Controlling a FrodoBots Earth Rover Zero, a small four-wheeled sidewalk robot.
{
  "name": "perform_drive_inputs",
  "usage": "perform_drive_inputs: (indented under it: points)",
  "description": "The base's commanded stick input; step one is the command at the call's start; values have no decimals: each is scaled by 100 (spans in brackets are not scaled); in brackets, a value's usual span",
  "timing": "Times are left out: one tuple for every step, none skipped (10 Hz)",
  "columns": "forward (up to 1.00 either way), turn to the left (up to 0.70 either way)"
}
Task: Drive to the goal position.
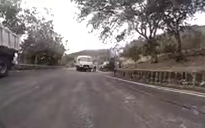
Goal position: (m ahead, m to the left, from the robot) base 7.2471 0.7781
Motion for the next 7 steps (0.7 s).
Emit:
perform_drive_inputs:
  points:
    - [70,0]
    - [70,0]
    - [70,0]
    - [70,0]
    - [70,0]
    - [70,0]
    - [70,0]
